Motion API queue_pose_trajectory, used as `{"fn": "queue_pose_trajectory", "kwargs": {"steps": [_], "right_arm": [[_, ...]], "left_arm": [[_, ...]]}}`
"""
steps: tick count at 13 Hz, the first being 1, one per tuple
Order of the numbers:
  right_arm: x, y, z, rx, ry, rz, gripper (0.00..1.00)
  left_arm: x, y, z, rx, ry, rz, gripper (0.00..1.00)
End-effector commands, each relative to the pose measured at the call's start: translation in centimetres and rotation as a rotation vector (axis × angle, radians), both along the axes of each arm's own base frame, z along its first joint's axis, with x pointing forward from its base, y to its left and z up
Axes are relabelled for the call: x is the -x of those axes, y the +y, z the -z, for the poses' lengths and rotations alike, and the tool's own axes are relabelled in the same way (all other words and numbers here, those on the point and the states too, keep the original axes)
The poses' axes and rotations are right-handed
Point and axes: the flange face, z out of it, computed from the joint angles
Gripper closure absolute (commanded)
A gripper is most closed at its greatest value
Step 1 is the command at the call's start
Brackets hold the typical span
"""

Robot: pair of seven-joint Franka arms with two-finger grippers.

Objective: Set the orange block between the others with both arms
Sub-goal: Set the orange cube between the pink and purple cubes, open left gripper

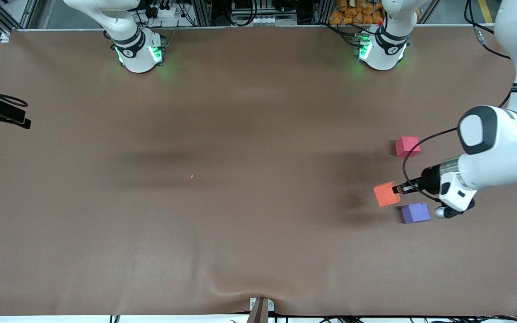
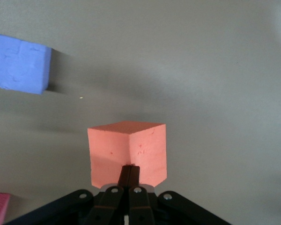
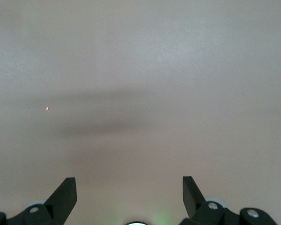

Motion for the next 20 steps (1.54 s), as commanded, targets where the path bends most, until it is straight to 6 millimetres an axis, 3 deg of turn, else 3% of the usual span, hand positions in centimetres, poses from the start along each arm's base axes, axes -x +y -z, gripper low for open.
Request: {"fn": "queue_pose_trajectory", "kwargs": {"steps": [1, 3, 8, 14, 20], "right_arm": [[0.0, -0.1, -0.3, 0.005, 0.003, -0.011, 0.00], [0.0, 0.1, -0.4, 0.005, 0.002, -0.013, 0.00], [0.0, 0.0, -0.4, 0.005, 0.002, -0.013, 0.00], [-0.1, 0.0, -0.4, 0.003, 0.000, -0.013, 0.00], [0.0, -0.1, -0.4, 0.005, 0.000, -0.011, 0.00]], "left_arm": [[0.3, 3.0, 1.9, 0.072, 0.003, 0.028, 1.00], [0.9, 5.7, 3.3, 0.081, 0.008, 0.028, 1.00], [5.4, 12.5, 7.3, 0.153, -0.001, 0.102, 1.00], [6.3, 14.6, 8.5, 0.194, -0.035, 0.166, 1.00], [6.2, 15.2, 10.3, 0.266, -0.063, 0.165, 1.00]]}}
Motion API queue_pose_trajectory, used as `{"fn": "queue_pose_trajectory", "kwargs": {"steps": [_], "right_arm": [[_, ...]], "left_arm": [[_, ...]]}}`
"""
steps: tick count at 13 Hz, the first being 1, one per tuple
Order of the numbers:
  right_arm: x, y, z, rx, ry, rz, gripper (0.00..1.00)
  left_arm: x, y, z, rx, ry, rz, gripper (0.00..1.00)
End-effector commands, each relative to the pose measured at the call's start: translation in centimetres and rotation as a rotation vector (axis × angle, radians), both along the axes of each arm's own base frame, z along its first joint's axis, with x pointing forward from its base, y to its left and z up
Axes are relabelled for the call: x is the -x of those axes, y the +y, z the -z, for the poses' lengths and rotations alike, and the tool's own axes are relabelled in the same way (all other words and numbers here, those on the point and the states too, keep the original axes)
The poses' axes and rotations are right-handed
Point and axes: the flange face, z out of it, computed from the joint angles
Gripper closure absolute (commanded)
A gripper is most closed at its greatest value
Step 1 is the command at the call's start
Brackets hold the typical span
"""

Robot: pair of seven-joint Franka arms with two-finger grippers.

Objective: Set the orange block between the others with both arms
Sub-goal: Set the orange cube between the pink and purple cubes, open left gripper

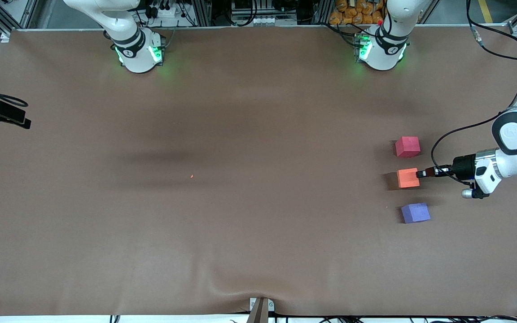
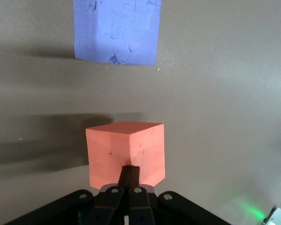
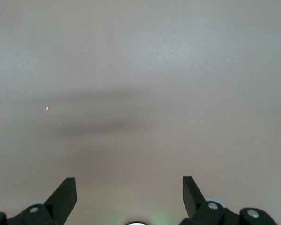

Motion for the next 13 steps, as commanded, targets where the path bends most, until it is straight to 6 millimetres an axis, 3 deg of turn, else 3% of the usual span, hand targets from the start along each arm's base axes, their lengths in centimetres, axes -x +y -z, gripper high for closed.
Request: {"fn": "queue_pose_trajectory", "kwargs": {"steps": [1, 5, 10, 11, 12, 13], "right_arm": [[0.0, -0.2, -0.4, 0.005, 0.000, -0.009, 0.00], [-0.1, 0.0, -0.4, 0.002, 0.000, -0.009, 0.00], [0.0, -0.2, -0.4, 0.004, 0.000, -0.008, 0.00], [0.0, -0.1, -0.4, 0.004, 0.000, -0.009, 0.00], [0.0, 0.0, -0.4, 0.004, 0.001, -0.011, 0.00], [0.0, 0.0, -0.4, 0.004, 0.001, -0.011, 0.00]], "left_arm": [[0.4, 1.4, 0.3, 0.044, -0.024, -0.003, 1.00], [1.1, 3.6, 1.6, 0.067, -0.038, -0.009, 1.00], [1.4, 3.4, 2.5, 0.082, -0.025, -0.013, 1.00], [1.6, 3.2, 2.9, 0.090, -0.015, -0.013, 0.67], [1.6, 3.2, 3.2, 0.095, -0.011, -0.014, 0.01], [1.6, 3.1, 3.0, 0.094, -0.012, -0.008, 0.00]]}}
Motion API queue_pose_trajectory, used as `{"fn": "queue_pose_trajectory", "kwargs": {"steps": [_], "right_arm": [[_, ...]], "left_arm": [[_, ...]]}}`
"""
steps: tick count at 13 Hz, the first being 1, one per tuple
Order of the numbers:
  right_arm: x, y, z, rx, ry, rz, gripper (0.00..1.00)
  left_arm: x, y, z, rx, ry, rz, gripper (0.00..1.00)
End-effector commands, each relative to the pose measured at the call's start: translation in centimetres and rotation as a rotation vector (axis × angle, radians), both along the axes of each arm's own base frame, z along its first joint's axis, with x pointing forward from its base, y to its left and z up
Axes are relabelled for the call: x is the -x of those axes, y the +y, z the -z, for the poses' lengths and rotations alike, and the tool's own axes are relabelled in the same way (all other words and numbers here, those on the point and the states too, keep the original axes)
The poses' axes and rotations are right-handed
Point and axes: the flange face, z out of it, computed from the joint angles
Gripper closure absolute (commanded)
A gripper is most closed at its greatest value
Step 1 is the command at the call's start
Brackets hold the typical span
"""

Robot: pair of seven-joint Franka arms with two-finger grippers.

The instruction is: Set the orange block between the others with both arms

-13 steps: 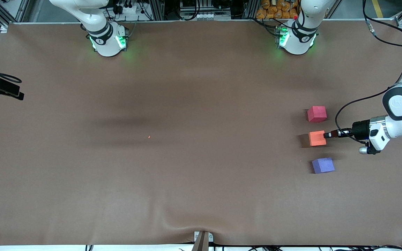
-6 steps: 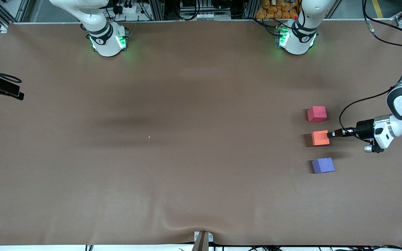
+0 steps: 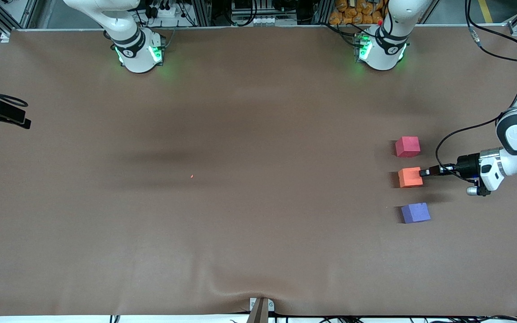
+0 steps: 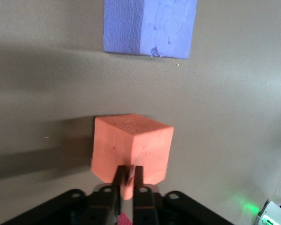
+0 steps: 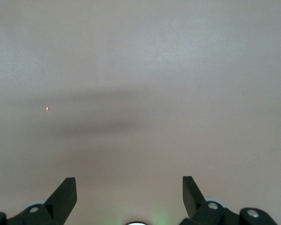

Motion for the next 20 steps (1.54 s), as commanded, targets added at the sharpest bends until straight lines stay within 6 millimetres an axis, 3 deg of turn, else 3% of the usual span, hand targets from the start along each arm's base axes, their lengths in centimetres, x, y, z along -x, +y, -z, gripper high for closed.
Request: {"fn": "queue_pose_trajectory", "kwargs": {"steps": [1, 3, 5, 9, 10, 14, 17, 20], "right_arm": [[0.0, 0.0, -0.4, 0.004, 0.001, -0.011, 0.00], [0.0, 0.0, -0.3, 0.003, 0.003, -0.012, 0.00], [0.0, 0.0, -0.1, 0.003, 0.006, -0.011, 0.00], [0.0, 0.0, -0.2, 0.003, 0.004, -0.011, 0.00], [0.0, 0.0, -0.2, 0.003, 0.004, -0.011, 0.00], [0.0, 0.0, -0.1, 0.003, 0.006, -0.011, 0.00], [0.0, 0.0, -0.2, 0.003, 0.004, -0.011, 0.00], [0.0, 0.0, -0.1, 0.003, 0.006, -0.011, 0.00]], "left_arm": [[0.3, -0.2, -0.4, 0.030, -0.003, 0.010, 0.00], [0.2, -0.3, -2.5, 0.007, -0.008, 0.047, 0.00], [-0.3, 0.0, -7.1, -0.094, -0.074, 0.099, 0.00], [-1.2, -2.6, -17.2, -0.358, -0.198, 0.242, 0.00], [-1.4, -3.2, -18.5, -0.378, -0.218, 0.244, 0.00], [-3.3, -9.2, -26.3, -0.530, -0.289, 0.251, 0.00], [-3.1, -14.4, -29.5, -0.576, -0.267, 0.217, 0.00], [-1.1, -15.5, -36.0, -0.674, -0.235, 0.214, 0.00]]}}
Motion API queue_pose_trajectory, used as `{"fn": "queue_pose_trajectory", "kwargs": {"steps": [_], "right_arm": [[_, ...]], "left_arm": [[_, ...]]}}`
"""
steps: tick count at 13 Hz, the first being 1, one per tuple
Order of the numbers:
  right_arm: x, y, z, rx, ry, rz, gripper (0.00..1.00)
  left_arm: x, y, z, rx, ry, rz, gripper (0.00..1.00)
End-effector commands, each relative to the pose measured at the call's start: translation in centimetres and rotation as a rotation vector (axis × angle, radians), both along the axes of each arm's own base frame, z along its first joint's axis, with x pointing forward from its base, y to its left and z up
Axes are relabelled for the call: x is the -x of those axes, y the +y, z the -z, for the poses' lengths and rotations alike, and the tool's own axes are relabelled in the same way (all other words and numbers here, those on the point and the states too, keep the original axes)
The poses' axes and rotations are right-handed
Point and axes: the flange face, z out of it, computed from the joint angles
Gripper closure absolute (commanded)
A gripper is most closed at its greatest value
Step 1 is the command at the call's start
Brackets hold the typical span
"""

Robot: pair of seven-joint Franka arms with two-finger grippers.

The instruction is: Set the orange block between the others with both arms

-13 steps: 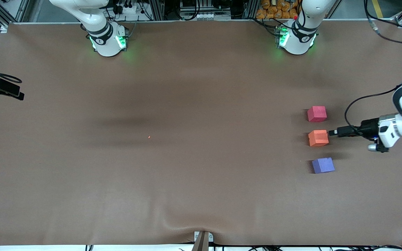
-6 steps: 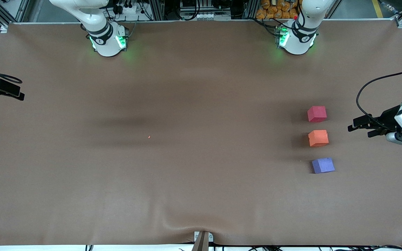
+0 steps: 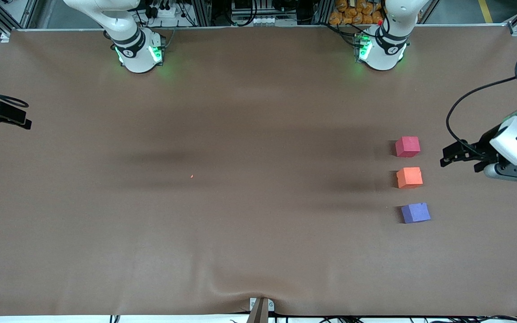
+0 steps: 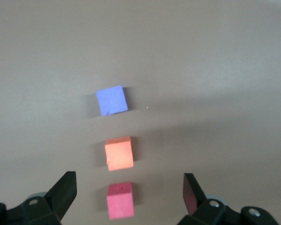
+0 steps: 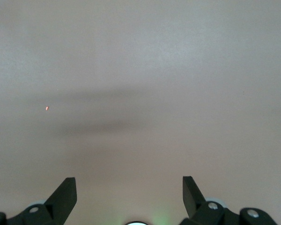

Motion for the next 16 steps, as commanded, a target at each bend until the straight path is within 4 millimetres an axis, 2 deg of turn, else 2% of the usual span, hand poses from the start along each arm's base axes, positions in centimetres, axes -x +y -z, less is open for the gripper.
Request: {"fn": "queue_pose_trajectory", "kwargs": {"steps": [1, 3, 4, 7, 8, 11, 16], "right_arm": [[0.0, 0.0, -0.4, 0.003, 0.001, -0.011, 0.00], [0.0, 0.0, -0.5, 0.003, -0.001, -0.011, 0.00], [0.0, 0.0, -0.7, 0.004, -0.005, -0.011, 0.00], [0.0, -0.1, -0.6, 0.004, -0.002, -0.009, 0.00], [0.0, -0.1, -0.6, 0.004, -0.002, -0.009, 0.00], [0.1, -0.3, -0.5, 0.003, -0.001, -0.007, 0.00], [0.1, -0.2, -0.4, 0.005, 0.001, -0.009, 0.00]], "left_arm": [[2.6, 0.1, -6.7, -0.076, 0.029, -0.029, 0.00], [4.5, 0.2, -11.5, -0.085, 0.050, -0.040, 0.00], [5.3, -0.2, -12.9, -0.081, 0.081, -0.035, 0.00], [7.8, 0.5, -16.8, -0.029, 0.082, -0.090, 0.00], [8.2, 0.3, -17.4, -0.027, 0.075, -0.113, 0.00], [8.0, -2.4, -17.1, -0.049, 0.078, -0.062, 0.00], [8.2, -3.4, -17.1, -0.110, 0.078, -0.034, 0.00]]}}
